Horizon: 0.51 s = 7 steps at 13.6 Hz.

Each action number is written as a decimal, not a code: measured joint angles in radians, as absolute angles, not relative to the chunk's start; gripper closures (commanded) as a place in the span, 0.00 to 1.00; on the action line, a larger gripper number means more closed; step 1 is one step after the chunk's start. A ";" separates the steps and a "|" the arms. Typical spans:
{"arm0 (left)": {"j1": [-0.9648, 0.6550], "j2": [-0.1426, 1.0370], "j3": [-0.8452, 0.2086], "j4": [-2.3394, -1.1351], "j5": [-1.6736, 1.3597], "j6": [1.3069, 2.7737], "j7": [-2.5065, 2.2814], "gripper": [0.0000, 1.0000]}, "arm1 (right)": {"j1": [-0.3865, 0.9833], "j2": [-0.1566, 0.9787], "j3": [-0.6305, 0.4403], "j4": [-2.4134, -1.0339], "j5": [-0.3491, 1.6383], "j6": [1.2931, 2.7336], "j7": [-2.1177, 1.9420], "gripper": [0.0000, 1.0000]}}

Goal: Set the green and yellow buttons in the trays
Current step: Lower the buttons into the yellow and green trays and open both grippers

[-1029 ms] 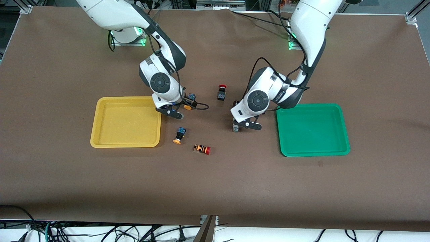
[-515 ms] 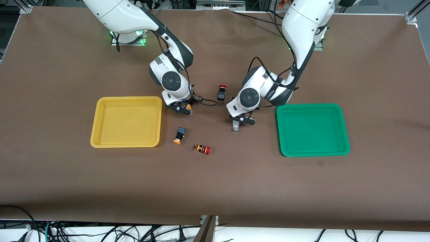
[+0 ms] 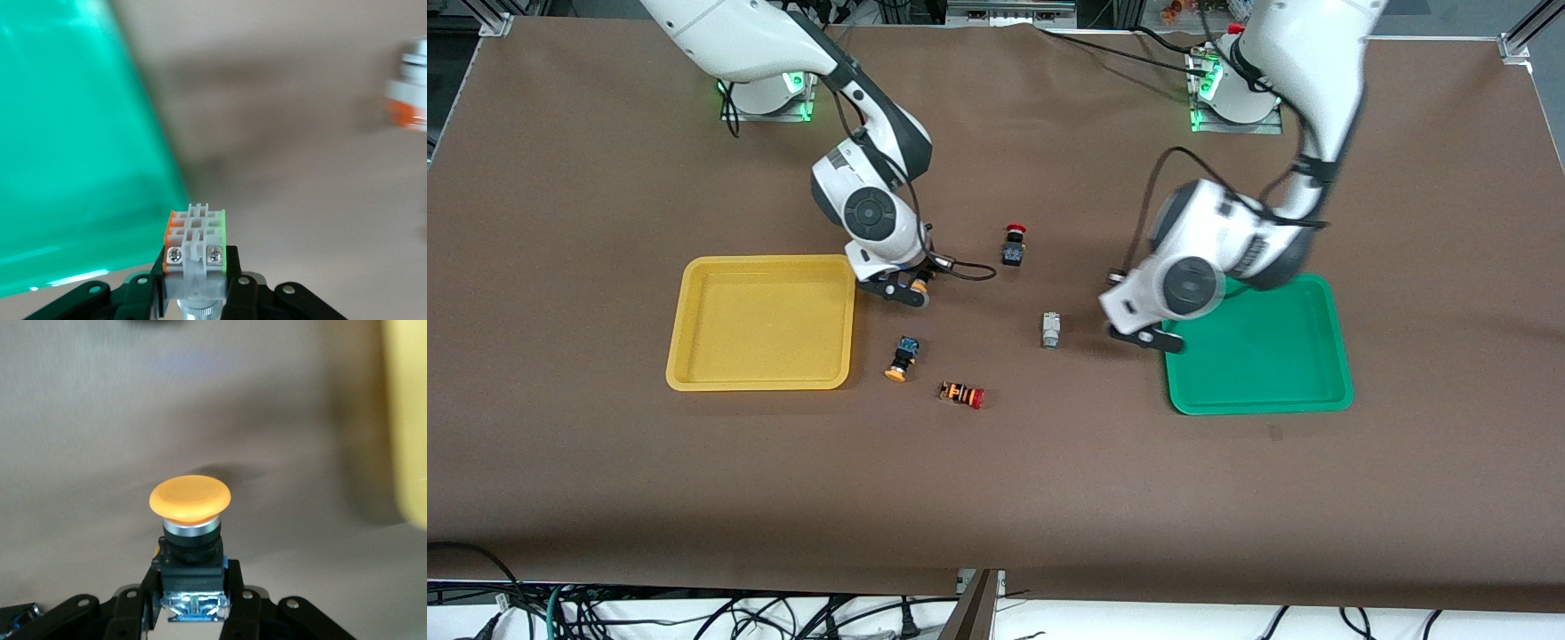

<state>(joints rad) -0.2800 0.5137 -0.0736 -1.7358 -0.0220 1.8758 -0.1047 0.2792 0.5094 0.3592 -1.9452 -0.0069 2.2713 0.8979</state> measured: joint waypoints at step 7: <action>-0.156 0.594 -0.080 -1.756 0.041 1.963 -0.050 0.00 | 0.142 0.459 0.080 -1.951 -0.007 2.175 0.331 1.00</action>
